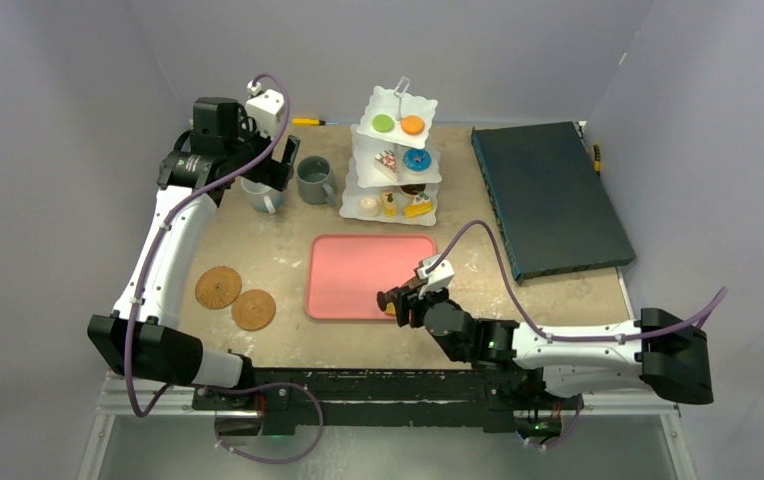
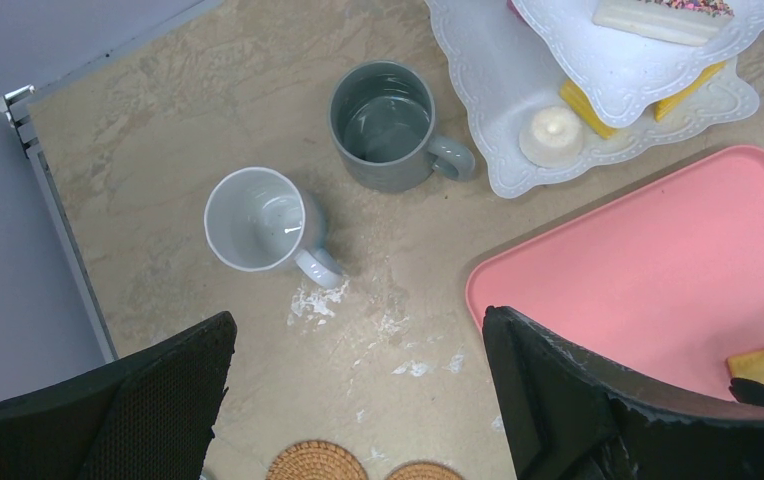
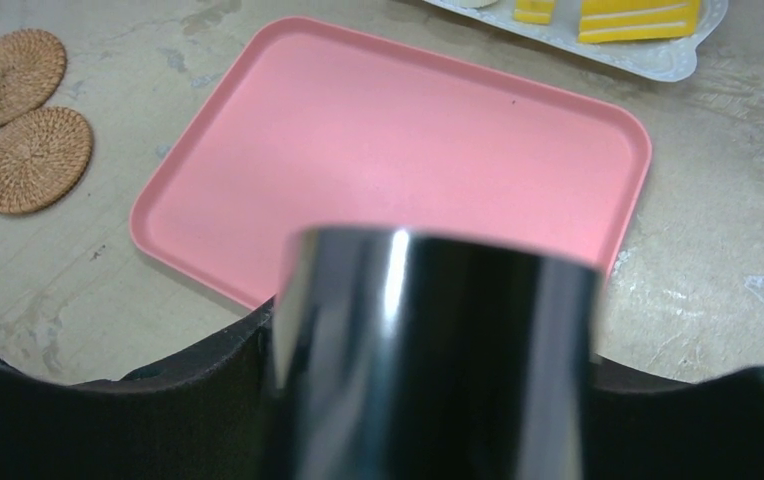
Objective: Serve the afternoon tea
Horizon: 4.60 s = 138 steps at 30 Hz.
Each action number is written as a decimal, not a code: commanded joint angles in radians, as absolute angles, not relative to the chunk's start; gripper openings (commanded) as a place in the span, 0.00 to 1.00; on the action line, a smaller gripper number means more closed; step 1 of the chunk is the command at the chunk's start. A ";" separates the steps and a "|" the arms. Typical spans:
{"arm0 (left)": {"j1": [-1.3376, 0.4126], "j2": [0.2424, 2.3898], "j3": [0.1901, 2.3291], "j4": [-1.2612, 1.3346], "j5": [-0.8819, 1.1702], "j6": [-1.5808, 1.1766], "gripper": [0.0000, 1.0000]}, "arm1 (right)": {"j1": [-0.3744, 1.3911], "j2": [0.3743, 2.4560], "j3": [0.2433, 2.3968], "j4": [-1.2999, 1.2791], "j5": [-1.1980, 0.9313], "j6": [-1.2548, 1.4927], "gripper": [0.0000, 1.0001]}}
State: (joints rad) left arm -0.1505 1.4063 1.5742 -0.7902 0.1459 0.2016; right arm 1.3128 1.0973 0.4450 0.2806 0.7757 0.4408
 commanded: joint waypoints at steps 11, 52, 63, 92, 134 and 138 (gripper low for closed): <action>-0.142 1.386 1.588 -0.767 0.156 0.202 0.93 | 1.325 1.069 0.491 0.196 0.828 0.506 0.59; -0.141 1.375 1.581 -0.762 0.150 0.211 0.93 | 1.336 1.216 0.485 0.537 0.822 0.386 0.58; -0.141 1.377 1.598 -0.773 0.150 0.210 0.93 | 1.335 1.283 0.454 0.544 0.827 0.455 0.60; -0.142 1.386 1.618 -0.779 0.153 0.213 0.93 | 1.396 1.403 0.497 0.464 0.917 0.519 0.62; -0.141 1.372 1.615 -0.780 0.142 0.216 0.93 | 1.347 1.203 0.513 0.784 0.946 0.078 0.41; -0.141 1.371 1.617 -0.778 0.141 0.218 0.93 | 1.221 1.156 0.577 0.838 0.838 -0.070 0.41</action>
State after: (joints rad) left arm -0.1505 1.4021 1.5803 -0.7937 0.1452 0.2031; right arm 1.3163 1.2125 0.4835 0.7010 0.9352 0.1257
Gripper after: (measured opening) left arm 0.927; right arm 0.521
